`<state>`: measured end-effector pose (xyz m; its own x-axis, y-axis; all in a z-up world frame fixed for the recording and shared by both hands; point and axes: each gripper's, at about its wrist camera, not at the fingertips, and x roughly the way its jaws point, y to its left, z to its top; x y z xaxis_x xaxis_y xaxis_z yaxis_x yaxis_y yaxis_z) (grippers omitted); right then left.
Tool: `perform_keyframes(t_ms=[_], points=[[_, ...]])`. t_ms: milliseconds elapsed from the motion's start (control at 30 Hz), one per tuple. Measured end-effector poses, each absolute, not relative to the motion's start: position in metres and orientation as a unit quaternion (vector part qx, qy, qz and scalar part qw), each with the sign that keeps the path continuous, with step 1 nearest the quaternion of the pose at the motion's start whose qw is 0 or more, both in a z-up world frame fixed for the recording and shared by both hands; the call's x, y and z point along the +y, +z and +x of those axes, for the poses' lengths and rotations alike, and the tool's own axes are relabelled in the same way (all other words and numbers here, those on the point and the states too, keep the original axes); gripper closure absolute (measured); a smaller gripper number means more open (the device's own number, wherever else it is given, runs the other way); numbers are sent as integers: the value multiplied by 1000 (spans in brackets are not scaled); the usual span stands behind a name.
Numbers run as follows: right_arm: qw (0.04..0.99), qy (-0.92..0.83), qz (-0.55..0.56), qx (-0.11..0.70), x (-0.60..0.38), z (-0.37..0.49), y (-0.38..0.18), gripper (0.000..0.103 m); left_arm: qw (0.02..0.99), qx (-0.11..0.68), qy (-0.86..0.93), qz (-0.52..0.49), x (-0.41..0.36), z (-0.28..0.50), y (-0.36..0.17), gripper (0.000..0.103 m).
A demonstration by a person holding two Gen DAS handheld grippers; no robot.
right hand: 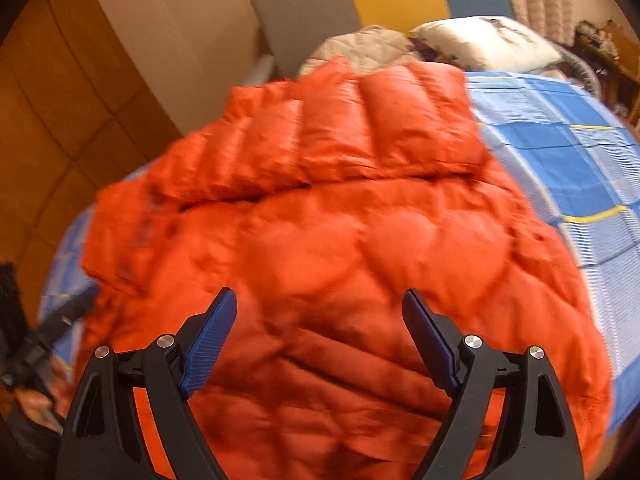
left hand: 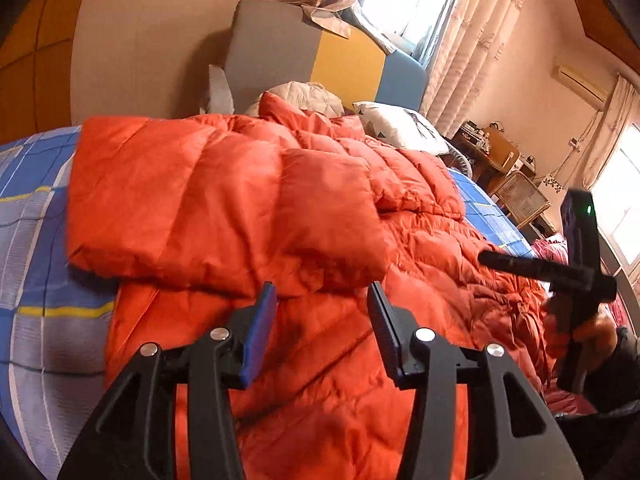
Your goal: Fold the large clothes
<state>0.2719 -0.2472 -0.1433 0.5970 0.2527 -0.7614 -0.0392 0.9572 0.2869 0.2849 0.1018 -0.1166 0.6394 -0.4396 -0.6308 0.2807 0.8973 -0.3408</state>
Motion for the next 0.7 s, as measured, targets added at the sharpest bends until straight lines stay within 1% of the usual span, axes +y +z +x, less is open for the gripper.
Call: perform_keyframes(t_ms=[67,133,267,400,433,467,500,533,567,600,633,700], points=[[882,109,133,439,-234,276,-141,22,898,380,-192,-109,109,282,-122,56],[873,139,148,443,-220,282,-140,28,897,389,-179,-111,118,279,-129,56],[852,209,179,445,-180,301,-136,28,896,396,-162,-118,129,280,-134,56],[834,237,190,461,-148,317,-145,29,895,399,-157,-118,131,285,-138,56],[829,240,188,468,-139,322,-150,37,896,399,-158,-117,130,286,-138,56],[824,245,186,476,-131,326,-155,42,895,400,-158,-117,128,287,-138,56],[822,244,182,482,-126,330,-158,51,895,400,-158,-118,127,289,-138,56],[821,244,177,486,-119,334,-162,65,895,401,-159,-118,125,290,-139,56],[820,248,174,486,-115,336,-164,71,894,402,-160,-117,123,293,-139,56],[822,246,167,486,-112,339,-163,83,894,403,-159,-115,122,294,-140,56],[829,241,160,479,-112,340,-159,92,894,404,-158,-112,121,295,-140,56],[844,232,154,458,-117,341,-146,94,893,405,-159,-112,120,296,-139,56]])
